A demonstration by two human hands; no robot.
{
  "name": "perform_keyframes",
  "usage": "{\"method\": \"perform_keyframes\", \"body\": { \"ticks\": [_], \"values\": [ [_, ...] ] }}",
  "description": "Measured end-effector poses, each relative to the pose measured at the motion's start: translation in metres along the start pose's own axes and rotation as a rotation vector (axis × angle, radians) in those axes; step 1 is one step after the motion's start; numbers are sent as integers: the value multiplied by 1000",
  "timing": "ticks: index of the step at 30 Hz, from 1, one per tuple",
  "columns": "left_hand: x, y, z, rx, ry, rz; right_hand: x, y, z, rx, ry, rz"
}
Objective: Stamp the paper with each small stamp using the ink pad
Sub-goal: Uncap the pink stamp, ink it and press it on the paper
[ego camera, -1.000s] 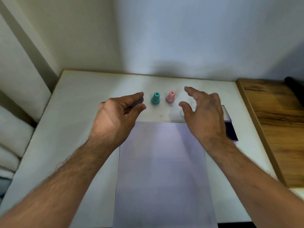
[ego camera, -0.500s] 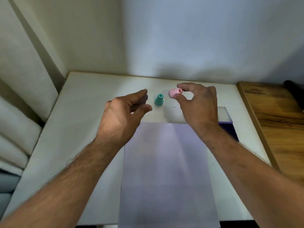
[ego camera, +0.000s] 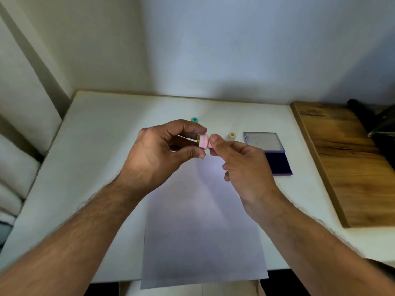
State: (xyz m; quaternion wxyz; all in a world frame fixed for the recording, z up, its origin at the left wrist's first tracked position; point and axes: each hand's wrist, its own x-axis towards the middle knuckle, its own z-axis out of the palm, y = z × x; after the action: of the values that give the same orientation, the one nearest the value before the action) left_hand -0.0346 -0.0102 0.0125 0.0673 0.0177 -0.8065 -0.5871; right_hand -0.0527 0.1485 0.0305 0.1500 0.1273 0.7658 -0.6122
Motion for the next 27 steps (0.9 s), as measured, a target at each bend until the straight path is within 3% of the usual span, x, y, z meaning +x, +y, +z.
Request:
{"method": "perform_keyframes", "body": {
  "ticks": [10, 27],
  "values": [
    [8, -6, 0, 20, 26, -4, 22, 8, -2, 351, -201, 96],
    [16, -12, 2, -34, 33, -119, 35, 11, -2, 330, -215, -8]
  ]
}}
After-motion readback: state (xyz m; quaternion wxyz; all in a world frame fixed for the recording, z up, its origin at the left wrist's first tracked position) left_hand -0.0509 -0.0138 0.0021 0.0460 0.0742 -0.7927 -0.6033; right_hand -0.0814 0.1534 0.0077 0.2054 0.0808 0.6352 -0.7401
